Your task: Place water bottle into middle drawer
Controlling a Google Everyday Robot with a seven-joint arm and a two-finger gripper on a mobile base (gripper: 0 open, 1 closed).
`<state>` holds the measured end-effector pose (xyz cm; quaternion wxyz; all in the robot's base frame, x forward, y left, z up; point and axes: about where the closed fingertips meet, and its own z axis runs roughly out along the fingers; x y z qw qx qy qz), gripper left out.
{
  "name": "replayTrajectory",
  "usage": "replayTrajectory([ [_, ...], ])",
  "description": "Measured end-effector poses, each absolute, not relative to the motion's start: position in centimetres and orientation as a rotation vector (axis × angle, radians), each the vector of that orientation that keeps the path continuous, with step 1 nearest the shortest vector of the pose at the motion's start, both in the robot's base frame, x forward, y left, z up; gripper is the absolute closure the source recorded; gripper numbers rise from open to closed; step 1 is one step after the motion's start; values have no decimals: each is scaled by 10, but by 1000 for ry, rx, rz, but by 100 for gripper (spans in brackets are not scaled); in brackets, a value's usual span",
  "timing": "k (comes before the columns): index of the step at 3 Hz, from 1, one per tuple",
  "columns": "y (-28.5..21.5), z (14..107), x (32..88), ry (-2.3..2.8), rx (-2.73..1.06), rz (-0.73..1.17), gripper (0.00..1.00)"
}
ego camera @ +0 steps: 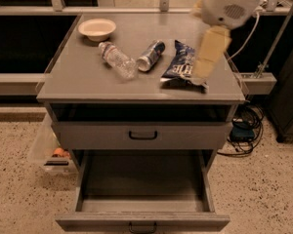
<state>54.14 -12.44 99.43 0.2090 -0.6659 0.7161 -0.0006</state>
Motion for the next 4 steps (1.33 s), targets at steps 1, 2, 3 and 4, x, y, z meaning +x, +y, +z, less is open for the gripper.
replayTrajectory([
  [1,-78,979,574,1901,-2027,27,0],
  [2,-66,980,578,1875,-2037,30,0],
  [3,-88,974,592,1986,-1876,34,0],
  [4,-111,968,612,2092,-1693,54,0],
])
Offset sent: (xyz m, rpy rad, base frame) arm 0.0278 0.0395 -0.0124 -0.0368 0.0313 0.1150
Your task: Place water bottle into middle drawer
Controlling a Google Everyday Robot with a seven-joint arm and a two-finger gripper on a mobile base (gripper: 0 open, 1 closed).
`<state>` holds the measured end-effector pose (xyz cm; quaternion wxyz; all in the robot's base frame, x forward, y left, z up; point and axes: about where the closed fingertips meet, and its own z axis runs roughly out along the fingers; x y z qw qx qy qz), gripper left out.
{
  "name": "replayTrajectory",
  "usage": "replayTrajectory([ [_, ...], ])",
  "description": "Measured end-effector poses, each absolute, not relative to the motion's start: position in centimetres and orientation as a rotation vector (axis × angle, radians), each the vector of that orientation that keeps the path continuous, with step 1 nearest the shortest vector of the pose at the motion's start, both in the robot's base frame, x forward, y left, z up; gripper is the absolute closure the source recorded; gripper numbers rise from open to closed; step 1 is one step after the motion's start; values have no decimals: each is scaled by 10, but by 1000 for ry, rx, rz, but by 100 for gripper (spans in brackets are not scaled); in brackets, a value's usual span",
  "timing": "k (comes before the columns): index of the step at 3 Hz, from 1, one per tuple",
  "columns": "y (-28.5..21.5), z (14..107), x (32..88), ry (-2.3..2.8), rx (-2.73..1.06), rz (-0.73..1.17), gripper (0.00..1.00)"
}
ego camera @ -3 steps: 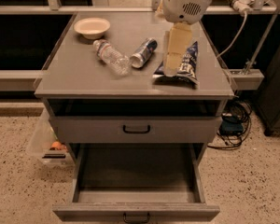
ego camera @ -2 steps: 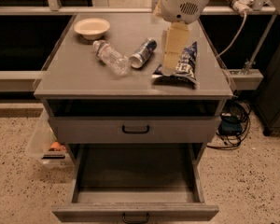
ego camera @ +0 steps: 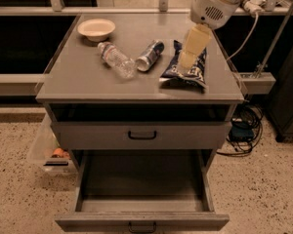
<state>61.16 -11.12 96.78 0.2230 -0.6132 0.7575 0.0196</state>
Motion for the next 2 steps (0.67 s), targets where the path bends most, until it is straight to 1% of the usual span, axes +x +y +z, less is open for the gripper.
replayTrajectory([
  [1,-127,957,657,2109,-1528,125,0],
  [2,-126,944,694,2082,-1446,218,0],
])
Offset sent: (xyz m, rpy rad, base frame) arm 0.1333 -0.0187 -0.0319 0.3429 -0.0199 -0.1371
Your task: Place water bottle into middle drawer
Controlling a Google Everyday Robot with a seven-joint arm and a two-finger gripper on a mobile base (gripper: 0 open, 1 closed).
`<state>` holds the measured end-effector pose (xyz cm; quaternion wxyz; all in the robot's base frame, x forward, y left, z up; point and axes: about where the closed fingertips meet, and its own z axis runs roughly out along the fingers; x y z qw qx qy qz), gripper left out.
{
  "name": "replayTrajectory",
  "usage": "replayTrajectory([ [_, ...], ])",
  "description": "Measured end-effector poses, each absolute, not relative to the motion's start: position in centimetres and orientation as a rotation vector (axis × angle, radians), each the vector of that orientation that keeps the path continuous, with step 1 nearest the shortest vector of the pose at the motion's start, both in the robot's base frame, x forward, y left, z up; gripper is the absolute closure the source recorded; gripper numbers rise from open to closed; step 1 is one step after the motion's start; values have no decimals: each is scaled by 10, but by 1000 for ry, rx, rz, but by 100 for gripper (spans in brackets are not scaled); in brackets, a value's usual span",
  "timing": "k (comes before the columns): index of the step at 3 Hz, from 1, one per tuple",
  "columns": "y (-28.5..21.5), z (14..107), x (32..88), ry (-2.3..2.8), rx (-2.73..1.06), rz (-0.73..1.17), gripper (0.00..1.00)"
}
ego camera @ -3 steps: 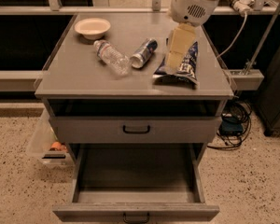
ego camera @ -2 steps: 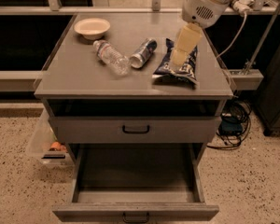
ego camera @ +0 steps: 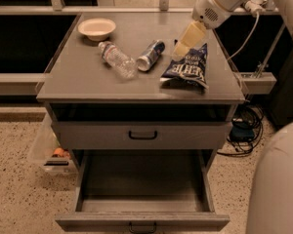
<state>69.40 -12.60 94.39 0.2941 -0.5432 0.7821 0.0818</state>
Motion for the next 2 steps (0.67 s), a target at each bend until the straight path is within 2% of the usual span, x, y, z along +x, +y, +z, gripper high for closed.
replayTrajectory([
  [2,-108,926,737,2014,-1390,372,0],
])
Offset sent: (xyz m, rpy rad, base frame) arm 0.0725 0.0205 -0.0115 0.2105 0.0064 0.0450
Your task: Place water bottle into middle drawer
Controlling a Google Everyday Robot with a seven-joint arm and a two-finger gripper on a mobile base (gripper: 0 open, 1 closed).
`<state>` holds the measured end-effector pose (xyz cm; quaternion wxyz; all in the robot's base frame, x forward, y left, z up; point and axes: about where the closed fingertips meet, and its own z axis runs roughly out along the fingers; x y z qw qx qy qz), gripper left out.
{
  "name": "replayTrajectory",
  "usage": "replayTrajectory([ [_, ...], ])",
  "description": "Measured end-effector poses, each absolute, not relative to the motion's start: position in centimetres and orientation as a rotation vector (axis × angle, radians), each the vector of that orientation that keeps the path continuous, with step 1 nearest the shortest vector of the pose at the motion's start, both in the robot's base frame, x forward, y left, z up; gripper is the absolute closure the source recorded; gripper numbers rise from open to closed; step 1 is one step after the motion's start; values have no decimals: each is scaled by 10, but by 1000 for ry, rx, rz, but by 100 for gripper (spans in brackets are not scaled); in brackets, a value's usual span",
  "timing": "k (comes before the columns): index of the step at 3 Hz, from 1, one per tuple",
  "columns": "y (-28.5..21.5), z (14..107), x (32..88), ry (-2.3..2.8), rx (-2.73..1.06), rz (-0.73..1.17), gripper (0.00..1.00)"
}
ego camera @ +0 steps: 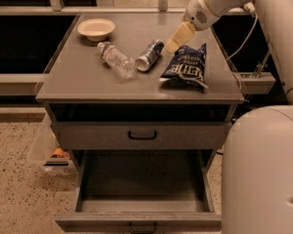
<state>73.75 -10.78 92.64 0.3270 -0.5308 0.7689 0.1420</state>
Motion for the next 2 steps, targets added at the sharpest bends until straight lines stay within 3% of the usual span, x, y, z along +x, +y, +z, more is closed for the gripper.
replayTrajectory([
  [2,-112,934,735,2007,-1359,352,0],
])
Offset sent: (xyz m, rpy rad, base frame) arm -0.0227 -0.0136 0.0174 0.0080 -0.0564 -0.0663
